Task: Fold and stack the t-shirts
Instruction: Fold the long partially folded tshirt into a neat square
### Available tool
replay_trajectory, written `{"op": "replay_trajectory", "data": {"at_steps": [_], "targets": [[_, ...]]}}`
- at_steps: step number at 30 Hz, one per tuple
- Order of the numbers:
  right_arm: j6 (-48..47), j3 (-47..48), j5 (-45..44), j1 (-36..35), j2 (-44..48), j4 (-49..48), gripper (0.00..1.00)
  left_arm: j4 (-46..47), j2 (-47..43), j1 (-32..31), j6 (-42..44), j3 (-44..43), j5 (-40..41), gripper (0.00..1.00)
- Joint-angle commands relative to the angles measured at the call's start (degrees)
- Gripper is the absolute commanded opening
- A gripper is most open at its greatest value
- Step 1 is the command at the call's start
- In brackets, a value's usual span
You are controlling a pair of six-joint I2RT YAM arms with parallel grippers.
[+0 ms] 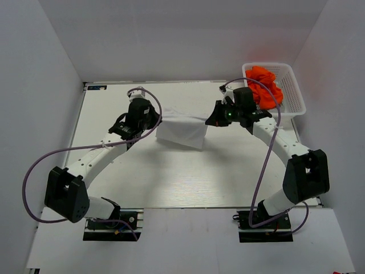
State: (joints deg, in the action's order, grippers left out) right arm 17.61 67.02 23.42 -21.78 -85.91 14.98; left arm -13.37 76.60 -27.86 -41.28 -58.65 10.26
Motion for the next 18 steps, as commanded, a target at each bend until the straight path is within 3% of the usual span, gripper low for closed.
{"op": "replay_trajectory", "data": {"at_steps": [1,9,18], "targets": [[0.32,3.72,4.35,2.09,-2.76,-1.71,0.0,0.18,2.22,0.7,1.11,-4.53,5.55,0.0],[2.08,7.5,9.01,5.61,-10.15,-3.73,0.0,0.18,14.95,1.23,2.78,-12.7,8.2,0.0],[1.64,17.16,10.07,8.33,-24.56,-3.04,0.0,-1.39,34.57,4.3,4.71,-31.84,6.26,0.01]]}}
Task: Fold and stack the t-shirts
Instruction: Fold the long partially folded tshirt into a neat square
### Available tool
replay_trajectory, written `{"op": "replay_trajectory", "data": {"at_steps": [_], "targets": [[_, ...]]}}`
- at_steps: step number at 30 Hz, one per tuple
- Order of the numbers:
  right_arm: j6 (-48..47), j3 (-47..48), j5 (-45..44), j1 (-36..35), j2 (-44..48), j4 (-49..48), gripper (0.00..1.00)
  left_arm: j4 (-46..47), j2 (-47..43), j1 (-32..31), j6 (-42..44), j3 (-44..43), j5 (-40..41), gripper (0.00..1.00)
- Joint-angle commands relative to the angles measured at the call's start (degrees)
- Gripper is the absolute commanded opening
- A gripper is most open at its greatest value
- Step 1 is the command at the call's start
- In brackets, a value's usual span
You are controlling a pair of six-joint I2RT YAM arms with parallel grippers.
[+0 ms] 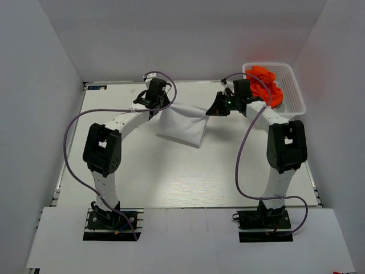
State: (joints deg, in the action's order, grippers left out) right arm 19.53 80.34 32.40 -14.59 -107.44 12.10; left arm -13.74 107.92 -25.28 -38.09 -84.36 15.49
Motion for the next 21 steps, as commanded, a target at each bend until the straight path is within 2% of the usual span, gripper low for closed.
{"op": "replay_trajectory", "data": {"at_steps": [1,5,6,7,8,9,10,11,14,19,21], "targets": [[-0.19,6.74,1.08,1.23,-4.17,0.12,0.0,-1.81,5.0,1.72,1.52,-7.91,0.52,0.03],[2.0,11.33,-1.37,2.02,-12.07,-0.32,0.0,-1.12,11.95,2.95,2.22,-12.76,-2.12,0.11],[2.7,13.42,-2.16,2.37,-12.96,-1.02,0.03,0.8,12.92,2.95,2.84,-13.37,-3.43,0.24],[2.71,14.05,-2.26,2.37,-14.36,-1.46,0.18,2.04,14.41,3.48,3.45,-13.99,-3.44,0.34],[3.06,14.84,-2.43,2.46,-15.25,-1.81,0.31,3.0,15.03,3.48,4.41,-13.99,-4.23,0.5],[3.41,15.81,-2.08,2.63,-17.26,-1.55,0.51,3.97,15.74,3.48,5.29,-15.12,-4.93,0.72],[3.41,18.86,-1.91,2.64,-17.97,-1.46,0.72,3.98,16.35,3.48,5.82,-15.92,-5.63,1.0],[3.24,19.5,-1.82,2.72,-18.42,-1.2,0.9,3.98,17.14,3.48,6.96,-16.71,-6.25,1.0],[2.45,20.48,-3.13,2.11,-17.63,-0.58,0.91,4.5,16.45,4.01,8.72,-17.25,-7.48,1.0],[2.0,12.58,-4.1,1.23,-9.38,-3.04,0.91,8.46,10.66,3.39,9.26,-11.19,-11.44,1.0],[2.0,8.72,-1.92,0.62,-7.36,-4.53,0.91,9.51,9.33,2.34,9.26,-8.03,-12.75,1.0]]}}
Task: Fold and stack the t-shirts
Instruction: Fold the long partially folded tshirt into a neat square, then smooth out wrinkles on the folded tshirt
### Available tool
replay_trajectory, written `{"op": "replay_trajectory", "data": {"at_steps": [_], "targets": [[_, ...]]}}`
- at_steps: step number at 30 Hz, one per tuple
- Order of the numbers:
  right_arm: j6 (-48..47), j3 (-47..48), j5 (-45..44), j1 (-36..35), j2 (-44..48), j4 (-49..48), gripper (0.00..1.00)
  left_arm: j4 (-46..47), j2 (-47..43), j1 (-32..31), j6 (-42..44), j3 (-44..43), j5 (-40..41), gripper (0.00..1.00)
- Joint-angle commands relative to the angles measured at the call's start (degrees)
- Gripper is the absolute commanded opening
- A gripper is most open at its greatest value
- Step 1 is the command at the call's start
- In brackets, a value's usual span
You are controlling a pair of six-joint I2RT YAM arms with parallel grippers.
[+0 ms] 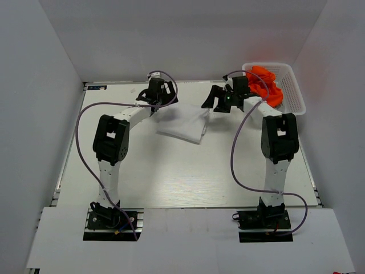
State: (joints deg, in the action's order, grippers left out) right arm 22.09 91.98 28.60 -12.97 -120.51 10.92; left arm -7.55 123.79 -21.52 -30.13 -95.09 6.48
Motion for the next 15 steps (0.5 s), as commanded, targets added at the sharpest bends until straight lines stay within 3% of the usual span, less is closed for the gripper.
{"op": "replay_trajectory", "data": {"at_steps": [1,9,15], "targets": [[-0.38,-3.91,2.42,-1.35,6.68,-6.4,0.91,4.81,-7.15,-1.42,1.3,3.67,-4.45,1.0],[11.3,-11.3,6.73,-4.61,3.72,-27.49,0.91,4.65,-3.82,-1.42,-1.33,5.0,-12.28,1.0],[17.29,-10.69,-1.86,-3.12,-2.62,-27.28,0.91,4.65,0.13,-0.2,-3.18,6.41,-8.68,1.0]]}}
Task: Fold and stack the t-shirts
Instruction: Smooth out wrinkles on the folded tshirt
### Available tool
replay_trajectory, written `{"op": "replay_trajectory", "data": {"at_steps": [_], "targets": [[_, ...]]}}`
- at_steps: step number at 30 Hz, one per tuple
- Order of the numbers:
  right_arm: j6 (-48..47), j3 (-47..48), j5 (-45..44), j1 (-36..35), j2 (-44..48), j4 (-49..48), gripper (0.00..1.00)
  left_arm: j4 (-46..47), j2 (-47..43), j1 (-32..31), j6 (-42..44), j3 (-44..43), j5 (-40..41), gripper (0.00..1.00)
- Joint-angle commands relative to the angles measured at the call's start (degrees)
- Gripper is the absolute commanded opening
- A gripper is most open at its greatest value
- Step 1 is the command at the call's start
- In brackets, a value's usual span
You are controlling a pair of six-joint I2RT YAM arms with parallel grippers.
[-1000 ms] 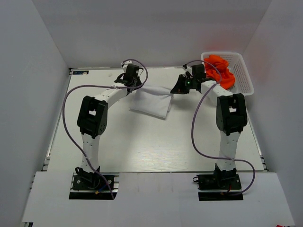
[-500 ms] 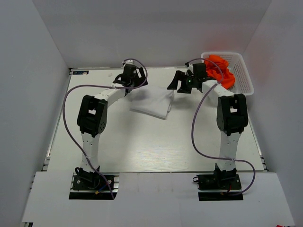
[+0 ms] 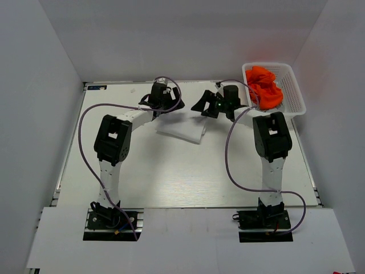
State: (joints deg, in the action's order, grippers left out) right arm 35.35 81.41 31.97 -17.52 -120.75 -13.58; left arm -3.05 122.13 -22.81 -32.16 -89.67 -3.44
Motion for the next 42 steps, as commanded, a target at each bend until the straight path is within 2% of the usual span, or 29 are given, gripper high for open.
{"op": "replay_trajectory", "data": {"at_steps": [1,5,10,13,17,19,23,27,30,33,37,42], "targets": [[4.02,-0.02,-5.59,1.61,-4.04,-2.15,0.91,-0.46,3.54,1.1,-0.63,-0.14,2.29,1.0],[2.71,-0.37,-6.83,2.4,-6.16,3.37,0.91,-5.56,5.67,1.1,-0.09,-2.44,4.85,1.0],[-0.19,-1.78,-8.07,2.93,-5.03,4.97,0.91,-5.56,4.96,1.1,-0.8,-0.95,6.43,1.0],[-4.23,1.03,-6.4,2.41,-3.18,7.51,0.91,-5.56,2.7,1.1,-0.8,-0.95,6.43,1.0],[-8.81,2.71,-5.86,0.91,3.13,10.33,0.91,-6.26,-1.96,1.1,0.25,-0.95,9.06,1.0],[-9.6,1.3,-6.83,0.12,7.43,11.47,0.91,-9.86,-4.43,1.1,0.26,-0.95,11.52,1.0],[-8.55,-6.41,-7.01,-2.6,13.95,9.47,0.91,-9.87,-12.07,0.4,1.48,4.22,16.36,1.0],[-7.41,-12.39,-5.08,-4.54,17.47,6.65,0.91,-11.19,-14.64,-0.22,2.02,5.64,6.8,1.0],[-4.69,-15.74,-1.23,-5.6,16.35,1.03,0.91,-4.29,-15.69,-0.22,0.62,12.73,-1.02,1.0],[-1.61,-19.25,0.99,-5.77,15.11,-2.93,0.91,-1.79,-14.65,-0.22,-1.41,15.66,-7.44,1.0],[-0.46,-21.81,2.31,-5.42,11.34,-3.48,0.91,-3.1,-10.34,-0.22,-2.47,17.5,-10.36,1.0],[-0.55,-26.47,-2.35,-5.25,10.1,-1.1,0.91,-5.04,-9.1,-0.22,-3.52,21.1,-9.65,1.0]]}}
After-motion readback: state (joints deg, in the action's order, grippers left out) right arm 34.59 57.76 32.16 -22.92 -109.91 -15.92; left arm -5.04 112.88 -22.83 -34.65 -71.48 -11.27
